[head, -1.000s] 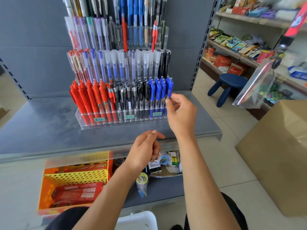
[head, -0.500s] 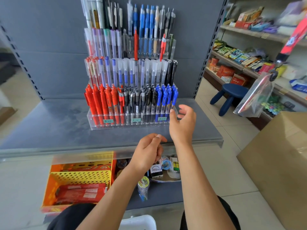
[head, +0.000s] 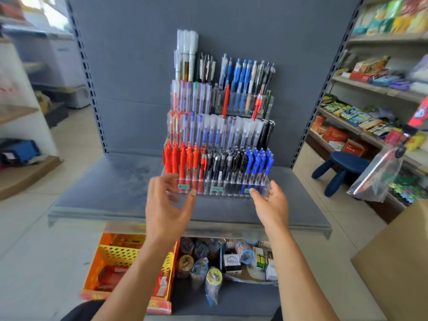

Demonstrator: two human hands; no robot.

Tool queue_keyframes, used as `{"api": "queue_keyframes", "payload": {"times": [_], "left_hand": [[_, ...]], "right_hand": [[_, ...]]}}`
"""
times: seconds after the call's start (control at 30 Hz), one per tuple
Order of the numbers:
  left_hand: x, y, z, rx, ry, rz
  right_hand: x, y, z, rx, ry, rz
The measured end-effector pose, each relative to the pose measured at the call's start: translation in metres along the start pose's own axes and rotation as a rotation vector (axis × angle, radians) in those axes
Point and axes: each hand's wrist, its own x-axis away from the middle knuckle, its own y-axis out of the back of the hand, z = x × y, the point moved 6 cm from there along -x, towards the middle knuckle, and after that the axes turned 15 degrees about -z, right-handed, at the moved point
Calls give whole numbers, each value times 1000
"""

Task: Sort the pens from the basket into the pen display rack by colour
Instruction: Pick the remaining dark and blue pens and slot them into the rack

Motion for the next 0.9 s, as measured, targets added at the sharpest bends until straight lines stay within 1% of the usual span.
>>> {"api": "queue_keyframes", "payload": {"times": [0.07,0.23,0.33,0.43,0.5,0.63,0.8,0.9], "left_hand": [[-16,8,13,-36,8,2],[-34,7,59,-159,246,187],[-38,1,67,-146,319,300],[-41,-5,68,-93,364,340],[-43,-6,69,-103,355,341],[-44,-7,65,-129,204,335],[-44,-4,57,-51,198,301],[-45,0,58,-46,193,274]], "right_hand": [[1,-1,2,-20,-5,24],[-7,-8,-1,-24,0,51],[-14,-13,-5,-50,-13,61],[-19,-17,-8,-73,-34,61],[-20,-18,-9,-78,-21,52],[-18,-16,-6,-58,10,35],[-16,-13,-3,-28,58,32],[-17,-15,-7,7,81,51]]}}
